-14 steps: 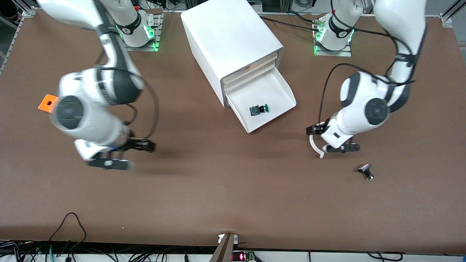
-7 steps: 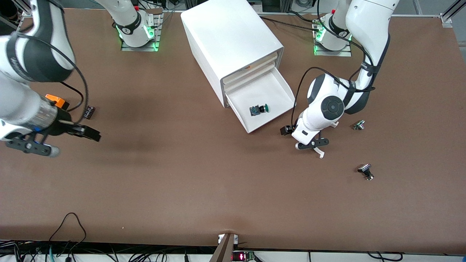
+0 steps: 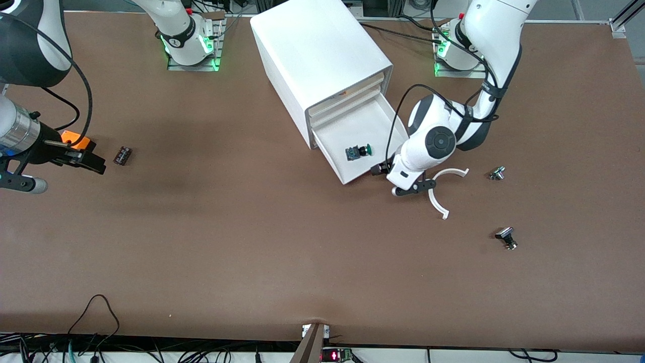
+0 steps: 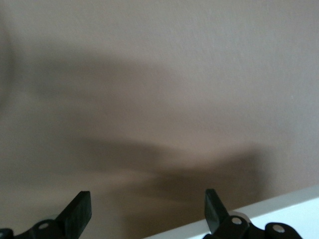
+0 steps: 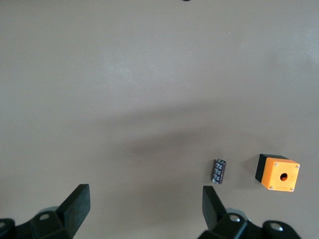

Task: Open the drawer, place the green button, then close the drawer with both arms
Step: 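Push the drawer shut with the left gripper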

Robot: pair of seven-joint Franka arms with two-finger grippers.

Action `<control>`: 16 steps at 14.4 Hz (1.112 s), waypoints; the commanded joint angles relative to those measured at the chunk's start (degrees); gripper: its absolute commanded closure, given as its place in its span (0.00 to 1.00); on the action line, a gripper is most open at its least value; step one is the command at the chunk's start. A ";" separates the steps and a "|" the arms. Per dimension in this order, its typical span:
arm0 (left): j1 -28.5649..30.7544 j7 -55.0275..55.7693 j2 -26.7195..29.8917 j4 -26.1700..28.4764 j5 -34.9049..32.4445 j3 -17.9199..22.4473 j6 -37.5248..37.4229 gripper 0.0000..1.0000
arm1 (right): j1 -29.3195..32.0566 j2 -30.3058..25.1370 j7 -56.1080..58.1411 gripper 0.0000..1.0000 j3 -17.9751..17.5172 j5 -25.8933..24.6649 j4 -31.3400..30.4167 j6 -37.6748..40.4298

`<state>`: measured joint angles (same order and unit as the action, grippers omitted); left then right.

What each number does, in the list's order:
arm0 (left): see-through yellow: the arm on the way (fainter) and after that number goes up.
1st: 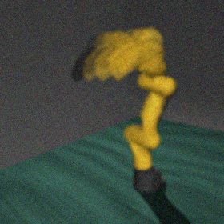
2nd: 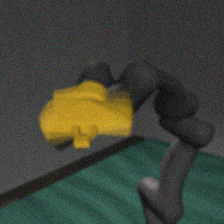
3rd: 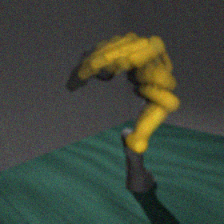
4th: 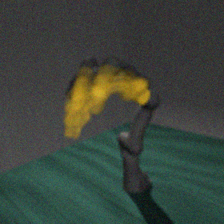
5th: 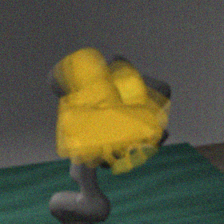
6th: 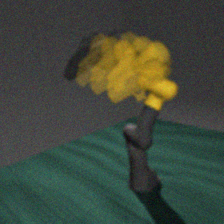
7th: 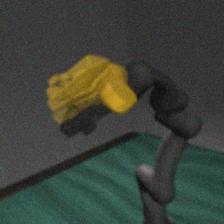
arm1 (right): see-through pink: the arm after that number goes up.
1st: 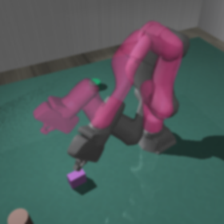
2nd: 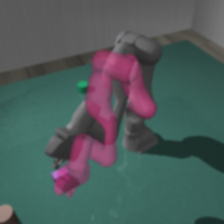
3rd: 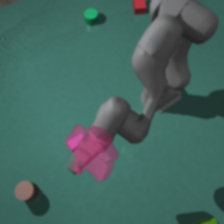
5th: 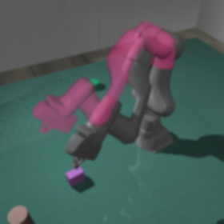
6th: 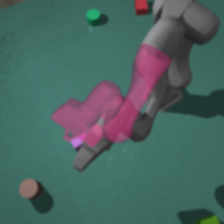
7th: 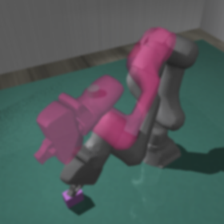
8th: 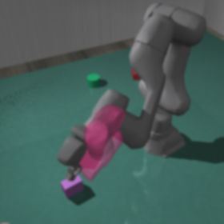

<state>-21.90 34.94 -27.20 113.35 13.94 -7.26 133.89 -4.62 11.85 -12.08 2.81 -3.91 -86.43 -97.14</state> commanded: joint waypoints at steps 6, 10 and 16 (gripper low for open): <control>-0.51 8.65 5.92 8.11 1.17 -5.83 -0.47 0.00 | 0.76 -5.79 8.21 0.00 0.35 0.75 -0.40 3.44; -0.68 13.57 5.93 8.47 2.66 -10.66 -0.47 0.00 | 0.84 -5.44 9.27 0.00 2.20 0.84 -0.40 7.46; -0.77 14.90 5.93 9.34 3.90 -14.27 -5.83 0.00 | 0.58 -6.05 8.30 0.00 2.63 6.20 -0.31 8.02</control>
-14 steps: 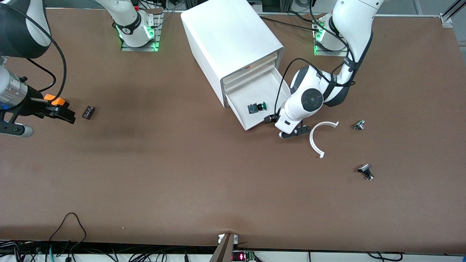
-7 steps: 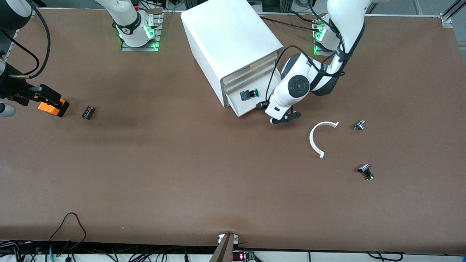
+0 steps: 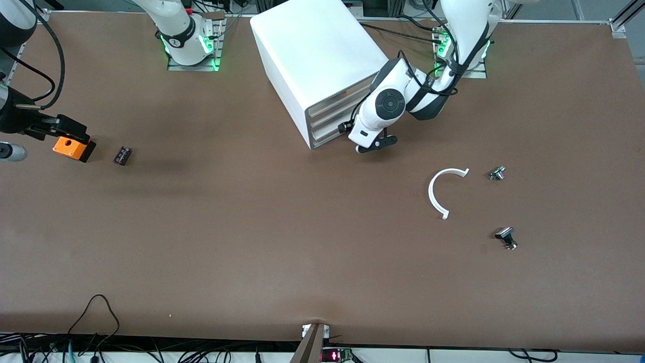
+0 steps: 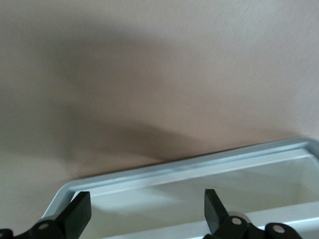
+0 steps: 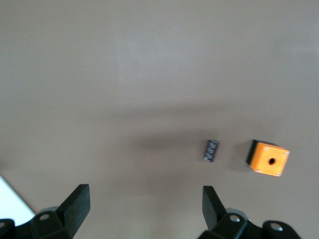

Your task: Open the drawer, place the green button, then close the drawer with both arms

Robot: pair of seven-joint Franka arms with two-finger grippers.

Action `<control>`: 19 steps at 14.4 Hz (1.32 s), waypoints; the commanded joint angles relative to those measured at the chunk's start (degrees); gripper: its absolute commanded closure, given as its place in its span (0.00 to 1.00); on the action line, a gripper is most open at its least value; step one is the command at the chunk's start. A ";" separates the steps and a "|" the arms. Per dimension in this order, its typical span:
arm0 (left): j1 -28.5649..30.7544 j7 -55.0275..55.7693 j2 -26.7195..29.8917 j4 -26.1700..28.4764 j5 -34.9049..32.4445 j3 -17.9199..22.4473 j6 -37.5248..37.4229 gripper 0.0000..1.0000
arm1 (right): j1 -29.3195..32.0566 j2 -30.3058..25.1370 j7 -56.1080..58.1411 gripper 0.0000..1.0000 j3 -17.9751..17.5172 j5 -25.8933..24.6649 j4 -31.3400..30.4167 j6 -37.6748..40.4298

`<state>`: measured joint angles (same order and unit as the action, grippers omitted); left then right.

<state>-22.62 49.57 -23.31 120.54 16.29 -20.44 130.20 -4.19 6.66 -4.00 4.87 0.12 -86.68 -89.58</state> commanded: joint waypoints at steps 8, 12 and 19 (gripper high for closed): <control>5.73 -3.78 3.44 -1.52 1.37 -0.13 -2.66 0.00 | 0.76 -0.07 0.49 0.00 1.90 -0.38 0.02 -3.31; 10.57 -11.58 4.76 -7.22 0.76 3.46 -10.81 0.00 | 1.02 -4.00 0.40 0.00 1.81 -0.73 -5.92 -3.84; 17.34 -27.03 13.11 -14.71 -6.36 10.58 -29.01 0.00 | 1.64 -9.56 4.97 0.00 2.07 -1.00 -12.46 -4.11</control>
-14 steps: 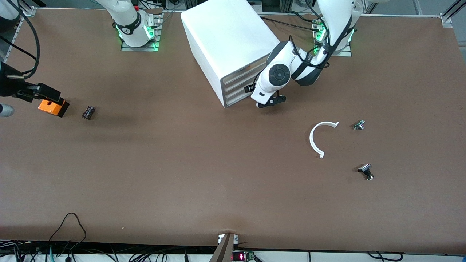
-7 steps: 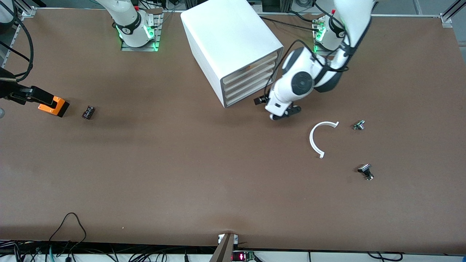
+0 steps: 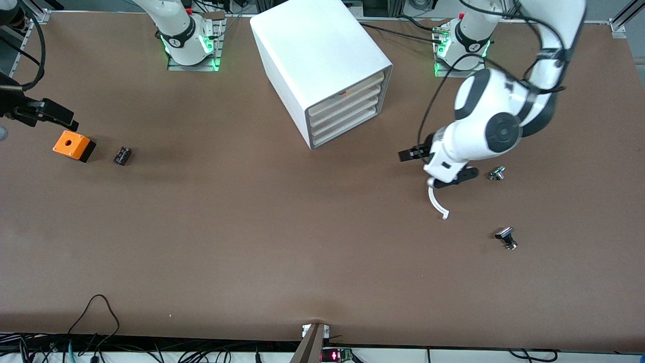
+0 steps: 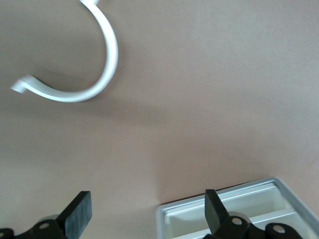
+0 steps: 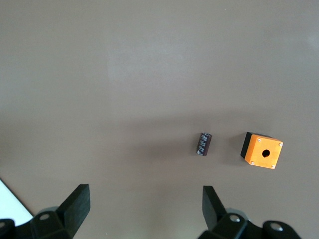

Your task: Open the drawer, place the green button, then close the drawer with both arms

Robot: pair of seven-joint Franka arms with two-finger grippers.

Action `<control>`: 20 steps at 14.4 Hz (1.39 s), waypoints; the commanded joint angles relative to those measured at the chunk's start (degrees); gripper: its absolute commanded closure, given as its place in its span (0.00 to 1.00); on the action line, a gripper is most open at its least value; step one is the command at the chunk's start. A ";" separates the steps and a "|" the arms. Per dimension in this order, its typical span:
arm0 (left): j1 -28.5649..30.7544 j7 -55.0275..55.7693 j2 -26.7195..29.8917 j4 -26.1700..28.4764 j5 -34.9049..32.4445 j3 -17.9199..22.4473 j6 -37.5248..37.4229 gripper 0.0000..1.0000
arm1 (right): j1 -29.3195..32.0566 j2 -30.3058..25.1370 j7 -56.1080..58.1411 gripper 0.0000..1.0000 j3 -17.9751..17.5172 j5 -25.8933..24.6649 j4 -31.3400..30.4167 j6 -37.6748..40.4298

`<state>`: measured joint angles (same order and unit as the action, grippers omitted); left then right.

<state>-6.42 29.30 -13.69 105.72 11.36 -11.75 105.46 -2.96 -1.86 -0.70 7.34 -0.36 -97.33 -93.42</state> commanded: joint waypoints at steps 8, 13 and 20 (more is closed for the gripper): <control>2.29 -30.53 6.83 -12.55 -8.18 11.22 -17.74 0.00 | 0.24 -0.60 1.67 0.00 -0.75 0.45 -1.29 0.00; 2.38 -29.83 14.29 -10.64 -13.56 11.22 -18.19 0.00 | -0.03 0.45 1.75 0.00 -0.66 0.45 0.04 0.00; 2.82 -24.56 15.10 -9.40 -13.56 10.78 -17.66 0.00 | -0.03 0.45 1.93 0.00 -0.66 0.18 0.12 0.00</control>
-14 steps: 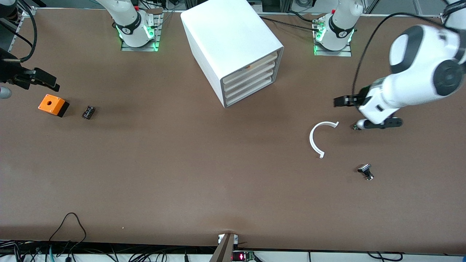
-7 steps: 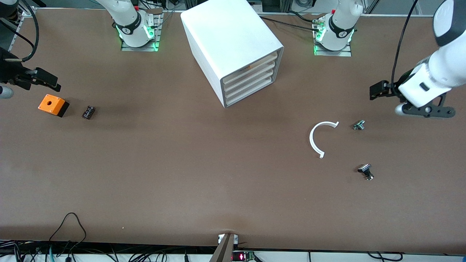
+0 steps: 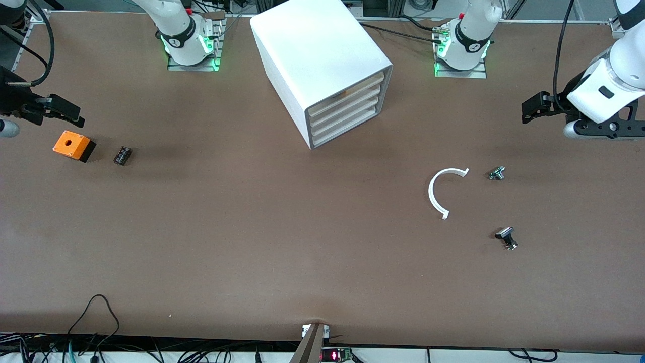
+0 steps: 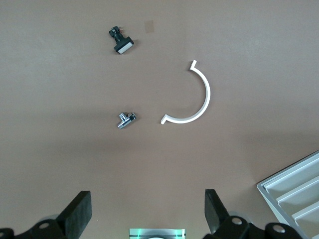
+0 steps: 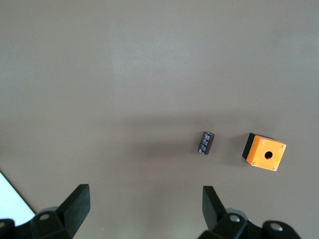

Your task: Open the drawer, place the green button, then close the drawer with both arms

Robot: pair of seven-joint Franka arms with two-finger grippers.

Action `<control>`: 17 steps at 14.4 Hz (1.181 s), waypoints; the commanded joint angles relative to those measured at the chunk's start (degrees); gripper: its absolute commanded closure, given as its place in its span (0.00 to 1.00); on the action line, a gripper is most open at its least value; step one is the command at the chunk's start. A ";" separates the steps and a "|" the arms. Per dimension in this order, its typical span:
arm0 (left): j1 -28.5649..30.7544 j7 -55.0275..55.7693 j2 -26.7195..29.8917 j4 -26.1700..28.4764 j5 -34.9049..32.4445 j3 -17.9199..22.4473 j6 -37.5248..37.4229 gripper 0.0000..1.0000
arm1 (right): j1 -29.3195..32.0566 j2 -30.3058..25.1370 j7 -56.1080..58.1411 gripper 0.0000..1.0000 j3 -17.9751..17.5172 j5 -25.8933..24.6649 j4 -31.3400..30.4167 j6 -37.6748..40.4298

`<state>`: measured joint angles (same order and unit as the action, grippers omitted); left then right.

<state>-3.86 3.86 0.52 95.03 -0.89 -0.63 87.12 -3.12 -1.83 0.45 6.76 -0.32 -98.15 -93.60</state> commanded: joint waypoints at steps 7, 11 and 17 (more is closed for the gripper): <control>1.05 1.59 -0.34 0.42 -1.40 -0.77 -0.29 0.00 | -0.04 0.43 0.69 0.00 -0.26 0.05 0.95 0.17; 1.13 1.67 -0.69 -0.81 -1.40 -0.51 1.73 0.00 | -0.04 0.34 0.52 0.00 -0.26 0.14 0.95 0.26; 1.13 1.59 -0.69 -0.72 -1.40 -0.25 2.18 0.00 | 0.05 0.25 0.52 0.00 -0.26 0.49 0.95 0.09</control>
<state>-3.02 5.02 0.21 95.32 -0.89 -0.70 89.30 -3.17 -1.83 0.46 6.67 -0.31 -98.13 -93.69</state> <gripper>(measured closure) 0.000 0.000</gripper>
